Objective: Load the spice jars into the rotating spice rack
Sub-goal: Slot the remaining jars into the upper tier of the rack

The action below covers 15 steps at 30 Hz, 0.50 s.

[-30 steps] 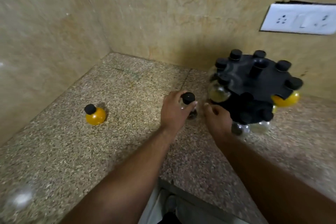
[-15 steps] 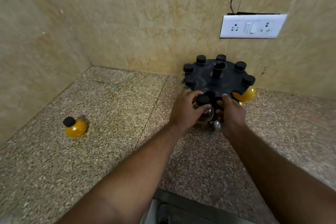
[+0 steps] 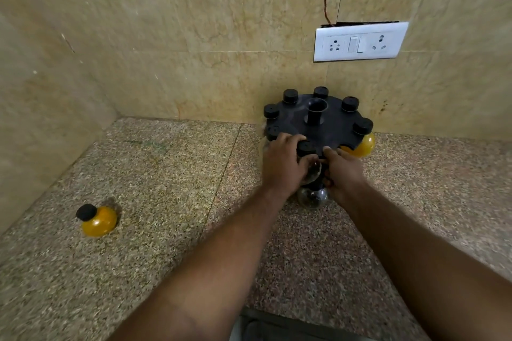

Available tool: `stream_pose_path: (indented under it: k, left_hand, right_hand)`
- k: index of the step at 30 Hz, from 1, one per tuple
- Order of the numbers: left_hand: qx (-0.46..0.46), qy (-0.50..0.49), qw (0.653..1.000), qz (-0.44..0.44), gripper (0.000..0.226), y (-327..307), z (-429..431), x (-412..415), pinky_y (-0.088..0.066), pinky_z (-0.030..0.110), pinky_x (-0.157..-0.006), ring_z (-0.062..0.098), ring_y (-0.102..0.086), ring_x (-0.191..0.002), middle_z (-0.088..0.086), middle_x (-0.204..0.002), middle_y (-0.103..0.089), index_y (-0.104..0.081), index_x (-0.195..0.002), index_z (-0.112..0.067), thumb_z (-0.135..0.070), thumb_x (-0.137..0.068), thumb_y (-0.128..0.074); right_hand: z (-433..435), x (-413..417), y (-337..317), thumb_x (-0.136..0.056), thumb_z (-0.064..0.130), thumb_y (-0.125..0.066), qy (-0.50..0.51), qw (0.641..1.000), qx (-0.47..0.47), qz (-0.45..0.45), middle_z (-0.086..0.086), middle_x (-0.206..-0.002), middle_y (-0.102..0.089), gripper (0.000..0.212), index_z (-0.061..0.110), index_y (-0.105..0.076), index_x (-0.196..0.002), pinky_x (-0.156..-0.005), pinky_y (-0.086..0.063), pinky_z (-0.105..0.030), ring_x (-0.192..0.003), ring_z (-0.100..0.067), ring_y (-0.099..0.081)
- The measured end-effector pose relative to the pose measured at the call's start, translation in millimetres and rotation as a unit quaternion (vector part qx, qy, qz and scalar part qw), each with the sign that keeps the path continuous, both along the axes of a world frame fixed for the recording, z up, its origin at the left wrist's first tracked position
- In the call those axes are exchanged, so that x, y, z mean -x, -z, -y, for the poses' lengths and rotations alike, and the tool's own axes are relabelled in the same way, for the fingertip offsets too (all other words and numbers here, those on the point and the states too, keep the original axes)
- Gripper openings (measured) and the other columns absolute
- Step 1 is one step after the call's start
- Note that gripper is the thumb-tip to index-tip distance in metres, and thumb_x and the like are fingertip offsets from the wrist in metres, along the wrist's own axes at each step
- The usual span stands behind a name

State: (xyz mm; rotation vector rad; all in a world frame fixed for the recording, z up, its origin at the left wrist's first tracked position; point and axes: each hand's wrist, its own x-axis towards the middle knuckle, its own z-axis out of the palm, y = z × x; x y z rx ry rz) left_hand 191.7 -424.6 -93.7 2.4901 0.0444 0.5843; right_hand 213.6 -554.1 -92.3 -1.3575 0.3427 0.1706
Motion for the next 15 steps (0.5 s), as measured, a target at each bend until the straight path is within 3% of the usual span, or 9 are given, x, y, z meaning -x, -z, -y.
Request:
stream_pose_path:
  k: [6,9,12,15]
  left_hand:
    - [0.005,-0.025,1.000,-0.005,0.051,5.8,1.7,2.0,-0.051,0.041,-0.087,0.021,-0.053,-0.112,0.003,-0.123,-0.055,-0.058,-0.132,-0.018,-0.043,-0.089,-0.069]
    - [0.018,-0.047,0.999,-0.011,0.058,7.5,-4.2,4.8,-0.049,0.045,-0.092,0.025,-0.051,-0.120,0.007,-0.132,-0.056,-0.048,-0.144,-0.017,-0.039,-0.093,-0.064]
    - [0.045,-0.095,0.994,-0.009,0.060,9.5,-12.4,10.6,-0.050,0.045,-0.093,0.024,-0.054,-0.117,0.006,-0.133,-0.059,-0.039,-0.150,-0.019,-0.031,-0.095,-0.061]
    - [0.097,-0.133,0.986,-0.018,0.054,13.4,-24.4,25.8,-0.049,0.034,-0.094,0.017,-0.055,-0.116,0.002,-0.131,-0.061,-0.042,-0.148,-0.021,-0.025,-0.097,-0.059]
  right_hand:
    - [-2.9,2.4,6.2,-0.102,0.025,-0.056,-0.006,0.999,0.029,0.016,-0.007,-0.072,-0.062,0.025,0.010,-0.064,-0.084,-0.050,-0.043,-0.030,-0.058,-0.017,-0.057]
    - [-7.6,10.2,1.6,-0.104,0.026,-0.052,-0.019,0.997,0.069,0.014,-0.006,-0.067,-0.056,0.030,0.006,-0.066,-0.086,-0.047,-0.039,-0.027,-0.054,-0.016,-0.047]
    - [-12.4,22.3,-0.6,-0.104,0.029,-0.051,-0.040,0.996,0.078,0.007,-0.005,-0.079,-0.067,0.028,0.011,-0.071,-0.095,-0.045,-0.042,-0.025,-0.055,-0.014,-0.049]
    - [-20.3,36.4,8.4,-0.103,0.030,-0.053,-0.069,0.993,0.091,0.019,-0.004,-0.087,-0.073,0.024,0.017,-0.073,-0.102,-0.052,-0.041,-0.028,-0.059,-0.012,-0.052]
